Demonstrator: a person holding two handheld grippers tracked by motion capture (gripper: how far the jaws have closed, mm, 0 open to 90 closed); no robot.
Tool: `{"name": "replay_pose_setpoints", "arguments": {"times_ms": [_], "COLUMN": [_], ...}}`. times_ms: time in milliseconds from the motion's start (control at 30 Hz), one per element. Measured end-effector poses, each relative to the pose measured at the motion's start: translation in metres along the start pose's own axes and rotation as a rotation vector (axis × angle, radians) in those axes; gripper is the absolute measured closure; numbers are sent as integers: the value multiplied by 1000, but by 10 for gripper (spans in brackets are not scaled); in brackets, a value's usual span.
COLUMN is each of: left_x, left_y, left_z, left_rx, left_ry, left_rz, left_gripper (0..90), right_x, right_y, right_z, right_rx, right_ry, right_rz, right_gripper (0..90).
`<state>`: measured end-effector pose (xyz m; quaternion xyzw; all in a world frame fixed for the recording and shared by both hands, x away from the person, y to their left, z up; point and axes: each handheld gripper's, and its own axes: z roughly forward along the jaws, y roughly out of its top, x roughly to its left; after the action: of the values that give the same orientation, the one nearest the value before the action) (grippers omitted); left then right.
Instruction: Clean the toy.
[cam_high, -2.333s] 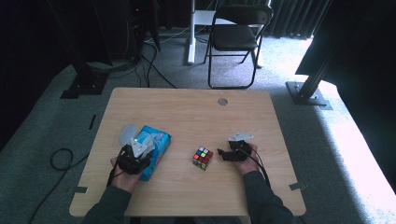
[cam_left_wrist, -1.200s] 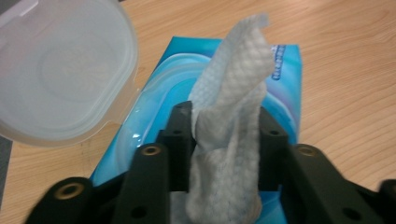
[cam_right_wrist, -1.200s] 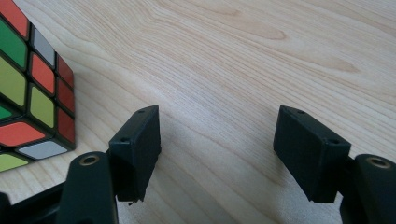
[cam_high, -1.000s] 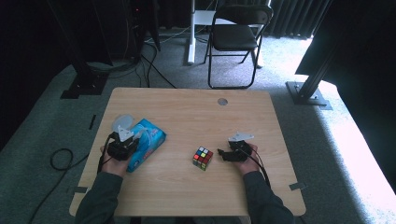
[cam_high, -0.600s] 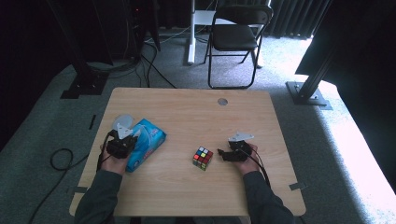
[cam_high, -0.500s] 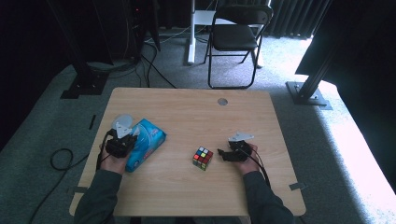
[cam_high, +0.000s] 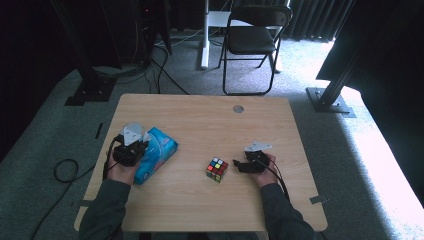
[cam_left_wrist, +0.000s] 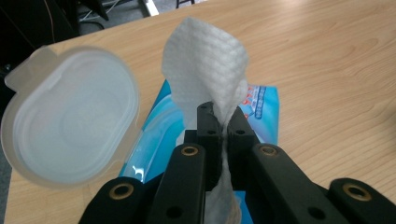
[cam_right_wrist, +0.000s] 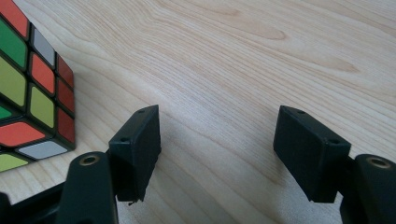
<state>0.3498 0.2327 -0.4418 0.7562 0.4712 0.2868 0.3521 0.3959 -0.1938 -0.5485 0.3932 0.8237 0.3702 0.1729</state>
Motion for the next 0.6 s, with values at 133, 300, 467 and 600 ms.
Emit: {"name": "replay_pose_setpoints", "arguments": {"times_ms": [133,300,467,600], "left_x": [-3,-5,-8,-10], "left_y": [4,8,10,13], "left_z": [-2,-2,-3,-4], "left_rx": [-5,-11,-19,-33], "left_ry": [-7,-15,-29,-56], "left_rz": [13,16,16,12], "left_gripper": [874,873,873,873], "right_x": [0,0,0,0], "right_y": [0,0,0,0], "right_z": [0,0,0,0], "right_rx": [0,0,0,1], "right_ry": [0,0,0,0], "right_rz": [0,0,-1,-2], "right_gripper": [317,317,316,317]}}
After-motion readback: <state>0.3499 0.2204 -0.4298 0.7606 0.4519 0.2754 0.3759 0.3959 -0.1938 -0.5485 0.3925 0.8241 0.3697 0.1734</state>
